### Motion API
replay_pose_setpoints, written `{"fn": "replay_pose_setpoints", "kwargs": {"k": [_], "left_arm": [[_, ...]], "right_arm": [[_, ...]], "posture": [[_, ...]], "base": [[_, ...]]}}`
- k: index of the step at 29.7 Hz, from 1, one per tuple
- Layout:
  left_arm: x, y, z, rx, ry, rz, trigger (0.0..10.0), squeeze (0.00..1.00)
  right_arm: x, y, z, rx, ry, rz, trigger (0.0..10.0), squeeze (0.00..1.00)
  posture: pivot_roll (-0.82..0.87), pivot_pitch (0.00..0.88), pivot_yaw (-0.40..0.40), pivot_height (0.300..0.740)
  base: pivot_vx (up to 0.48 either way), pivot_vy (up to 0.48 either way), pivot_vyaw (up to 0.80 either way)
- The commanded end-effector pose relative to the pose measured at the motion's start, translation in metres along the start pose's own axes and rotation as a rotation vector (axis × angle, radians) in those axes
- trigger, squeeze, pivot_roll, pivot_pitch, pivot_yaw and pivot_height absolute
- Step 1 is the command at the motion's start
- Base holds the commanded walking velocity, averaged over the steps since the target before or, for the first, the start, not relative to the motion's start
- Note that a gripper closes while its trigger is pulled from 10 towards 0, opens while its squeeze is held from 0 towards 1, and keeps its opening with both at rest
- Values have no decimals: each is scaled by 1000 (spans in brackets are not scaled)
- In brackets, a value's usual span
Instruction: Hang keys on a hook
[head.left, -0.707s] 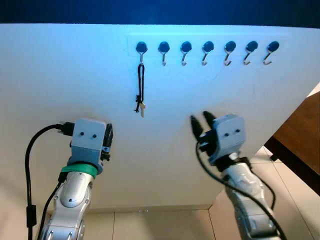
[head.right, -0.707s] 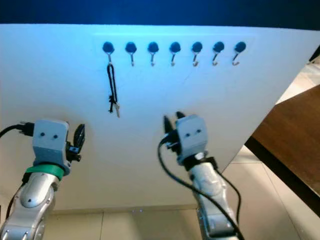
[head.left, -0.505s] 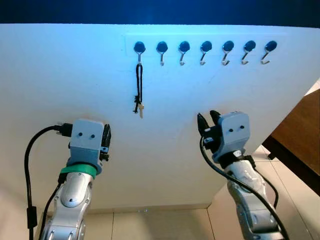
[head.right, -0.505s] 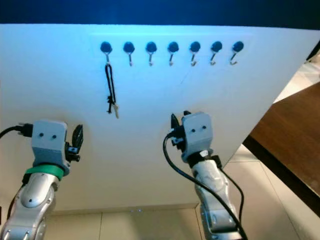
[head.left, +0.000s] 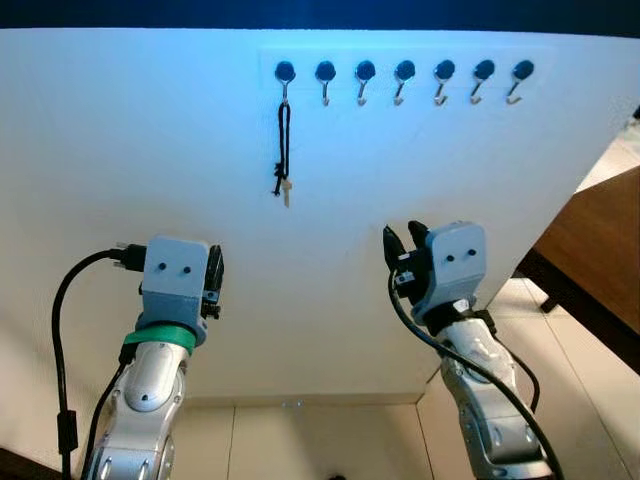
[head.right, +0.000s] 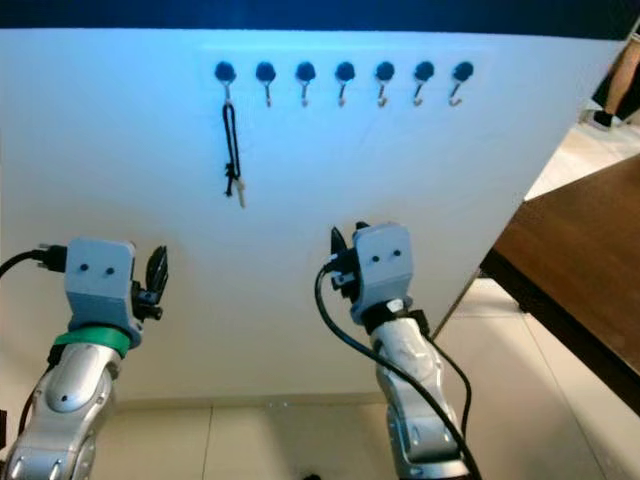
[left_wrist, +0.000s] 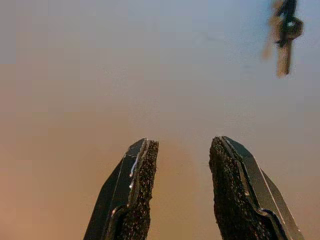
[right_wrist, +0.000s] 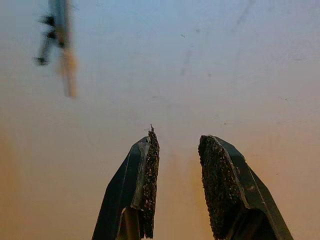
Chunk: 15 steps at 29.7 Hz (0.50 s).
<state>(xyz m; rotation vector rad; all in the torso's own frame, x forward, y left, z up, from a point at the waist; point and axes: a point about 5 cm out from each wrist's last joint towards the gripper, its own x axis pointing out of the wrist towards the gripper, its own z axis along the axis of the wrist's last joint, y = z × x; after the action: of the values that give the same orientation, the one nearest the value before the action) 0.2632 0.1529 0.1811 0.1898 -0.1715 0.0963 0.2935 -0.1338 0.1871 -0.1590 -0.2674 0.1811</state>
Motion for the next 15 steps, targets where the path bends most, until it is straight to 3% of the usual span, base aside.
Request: {"fn": "replay_pose_setpoints", "kwargs": {"k": [1,15], "left_arm": [[-1,0,-2,-4,8,3,10000,0],[1,1,-1,-4,3,-1,10000,0]], "right_arm": [[1,1,-4,14,21,-1,10000,0],[4,-2,-5,35,24,-23,10000,0]], "posture": [[-114,7,56,740],[-112,1,63,740]], "base": [[-424,0,0],[-426,0,0]]}}
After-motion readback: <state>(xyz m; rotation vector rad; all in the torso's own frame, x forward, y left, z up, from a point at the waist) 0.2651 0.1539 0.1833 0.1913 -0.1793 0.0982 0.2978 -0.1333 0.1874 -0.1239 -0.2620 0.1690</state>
